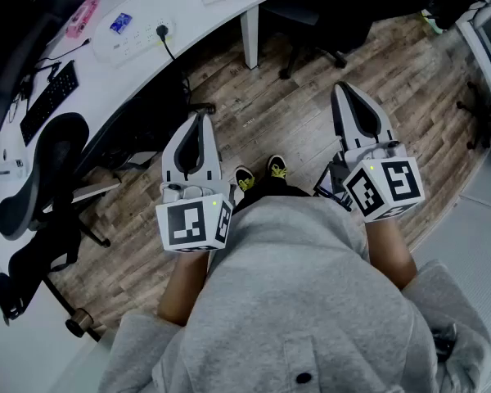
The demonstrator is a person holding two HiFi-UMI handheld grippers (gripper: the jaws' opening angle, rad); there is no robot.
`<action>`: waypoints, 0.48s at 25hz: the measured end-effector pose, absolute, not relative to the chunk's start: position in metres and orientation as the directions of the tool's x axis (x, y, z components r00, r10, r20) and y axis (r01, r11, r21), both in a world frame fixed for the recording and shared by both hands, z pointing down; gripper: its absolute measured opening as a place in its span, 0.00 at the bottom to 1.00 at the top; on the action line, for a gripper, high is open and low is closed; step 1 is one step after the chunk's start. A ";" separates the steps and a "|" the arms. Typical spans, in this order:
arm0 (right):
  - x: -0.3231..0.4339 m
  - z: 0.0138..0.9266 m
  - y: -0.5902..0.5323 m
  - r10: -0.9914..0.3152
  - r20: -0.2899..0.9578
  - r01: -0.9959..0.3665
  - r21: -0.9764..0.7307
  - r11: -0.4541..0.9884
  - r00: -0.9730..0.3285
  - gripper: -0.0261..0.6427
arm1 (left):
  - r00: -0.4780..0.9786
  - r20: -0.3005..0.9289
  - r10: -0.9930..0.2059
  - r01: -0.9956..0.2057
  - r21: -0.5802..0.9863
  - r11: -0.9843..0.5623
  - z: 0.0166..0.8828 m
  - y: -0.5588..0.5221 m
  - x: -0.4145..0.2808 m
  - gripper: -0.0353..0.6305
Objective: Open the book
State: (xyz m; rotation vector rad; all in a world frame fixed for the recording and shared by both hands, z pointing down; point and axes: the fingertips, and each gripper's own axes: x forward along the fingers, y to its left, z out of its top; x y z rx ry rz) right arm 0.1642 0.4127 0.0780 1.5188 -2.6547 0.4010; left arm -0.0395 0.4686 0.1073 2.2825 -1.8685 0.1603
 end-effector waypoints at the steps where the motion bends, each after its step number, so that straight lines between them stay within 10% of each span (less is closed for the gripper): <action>1: 0.164 0.079 0.414 -0.839 0.180 -0.855 -0.197 0.480 -0.513 0.08 | 0.202 0.206 -0.957 -0.979 0.077 -0.190 0.108 0.471 -0.039 0.07; 12: 0.160 0.079 0.426 -0.843 0.189 -0.863 -0.166 0.478 -0.503 0.08 | 0.212 0.216 -0.953 -0.976 0.090 -0.197 0.109 0.476 -0.043 0.07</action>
